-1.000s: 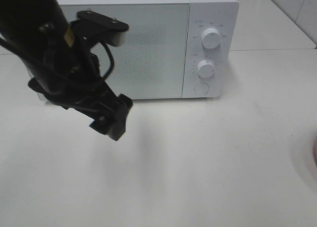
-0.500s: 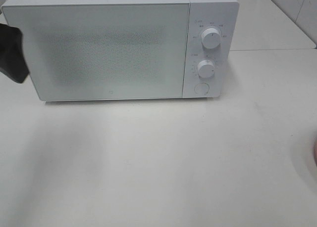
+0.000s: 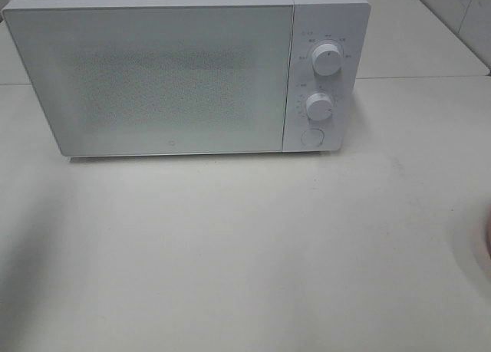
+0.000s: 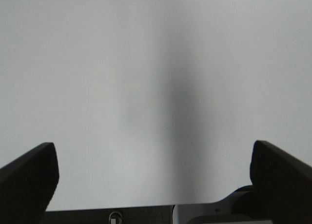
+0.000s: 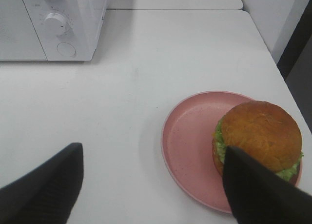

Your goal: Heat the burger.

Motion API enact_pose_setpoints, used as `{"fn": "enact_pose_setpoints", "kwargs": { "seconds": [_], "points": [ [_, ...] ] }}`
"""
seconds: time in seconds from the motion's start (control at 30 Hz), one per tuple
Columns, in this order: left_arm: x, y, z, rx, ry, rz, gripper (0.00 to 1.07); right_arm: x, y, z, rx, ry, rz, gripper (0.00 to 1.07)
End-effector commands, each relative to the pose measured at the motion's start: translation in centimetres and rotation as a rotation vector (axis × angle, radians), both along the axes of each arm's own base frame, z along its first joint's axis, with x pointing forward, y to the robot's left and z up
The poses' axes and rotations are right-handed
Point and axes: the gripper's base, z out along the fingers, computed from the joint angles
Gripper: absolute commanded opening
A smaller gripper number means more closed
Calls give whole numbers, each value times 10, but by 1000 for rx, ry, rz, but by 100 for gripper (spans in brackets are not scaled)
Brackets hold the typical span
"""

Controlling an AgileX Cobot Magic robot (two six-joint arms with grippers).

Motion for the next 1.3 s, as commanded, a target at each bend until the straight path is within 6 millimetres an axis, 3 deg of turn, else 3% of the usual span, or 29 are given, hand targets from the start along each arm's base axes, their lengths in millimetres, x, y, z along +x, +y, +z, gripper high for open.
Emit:
{"fn": "enact_pose_setpoints", "kwargs": {
  "seconds": [0.03,0.63,0.83,1.3],
  "points": [
    [-33,2,-15,-14,4,11,100,-4,0,0,2,-35,-3,76],
    [-127,5,-58,-8,-161,11,100,-4,0,0,2,-35,-3,76],
    [-146,6,-72,-8,-187,11,100,-4,0,0,2,-35,-3,76],
    [-174,7,-63,-9,-467,13,100,-4,0,0,2,-35,-3,76]
  ]
}}
